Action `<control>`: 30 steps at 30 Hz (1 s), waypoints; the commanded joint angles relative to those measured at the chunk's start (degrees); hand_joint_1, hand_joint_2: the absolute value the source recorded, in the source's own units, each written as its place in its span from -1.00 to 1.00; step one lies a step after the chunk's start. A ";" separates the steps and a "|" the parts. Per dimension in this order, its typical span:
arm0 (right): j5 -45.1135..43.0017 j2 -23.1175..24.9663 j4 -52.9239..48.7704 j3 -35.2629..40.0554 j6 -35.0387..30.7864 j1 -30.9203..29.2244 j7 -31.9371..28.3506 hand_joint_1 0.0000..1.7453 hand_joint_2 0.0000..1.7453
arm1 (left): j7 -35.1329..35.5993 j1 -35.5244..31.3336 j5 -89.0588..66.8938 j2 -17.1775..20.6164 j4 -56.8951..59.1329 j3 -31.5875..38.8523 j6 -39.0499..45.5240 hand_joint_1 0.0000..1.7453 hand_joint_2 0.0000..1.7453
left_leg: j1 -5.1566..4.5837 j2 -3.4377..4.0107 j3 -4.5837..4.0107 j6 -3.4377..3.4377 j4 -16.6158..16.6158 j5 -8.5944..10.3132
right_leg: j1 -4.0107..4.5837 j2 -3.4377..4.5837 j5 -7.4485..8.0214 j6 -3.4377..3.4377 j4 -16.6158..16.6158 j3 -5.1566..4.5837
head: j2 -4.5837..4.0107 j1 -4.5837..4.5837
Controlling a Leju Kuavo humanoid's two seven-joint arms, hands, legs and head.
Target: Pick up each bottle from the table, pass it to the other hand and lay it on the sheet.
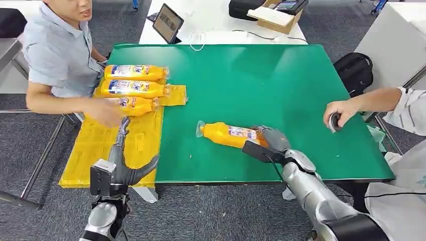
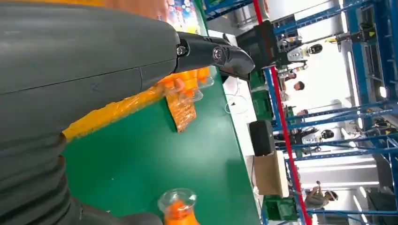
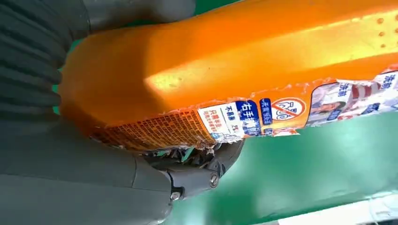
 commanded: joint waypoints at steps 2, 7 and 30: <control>-12.34 5.57 -6.36 -8.63 1.58 7.23 -6.72 0.90 1.00 | 0.39 0.69 3.58 -0.37 -0.25 2.23 -1.53 -1.00 1.00 | 0.11 0.02 0.16 -0.08 -0.04 -0.04 | 0.10 0.03 -0.03 -0.12 -0.07 0.14 | 0.00 0.00; -18.90 6.52 -14.94 -8.56 0.97 10.13 -8.45 0.76 1.00 | 0.61 2.17 4.81 -0.79 -0.88 2.26 -1.98 -1.00 1.00 | 0.09 -0.03 0.11 -0.08 -0.02 -0.08 | 0.08 -0.02 -0.08 -0.13 -0.01 0.12 | 0.00 -0.02; -25.62 12.75 -29.59 7.31 0.75 17.00 -9.17 0.70 1.00 | 1.51 2.03 16.22 -0.85 2.58 -5.48 -22.58 -1.00 1.00 | 0.07 -0.10 -0.38 -0.06 0.00 -0.05 | 0.05 -0.01 -0.07 -0.11 0.03 -0.33 | 0.00 0.02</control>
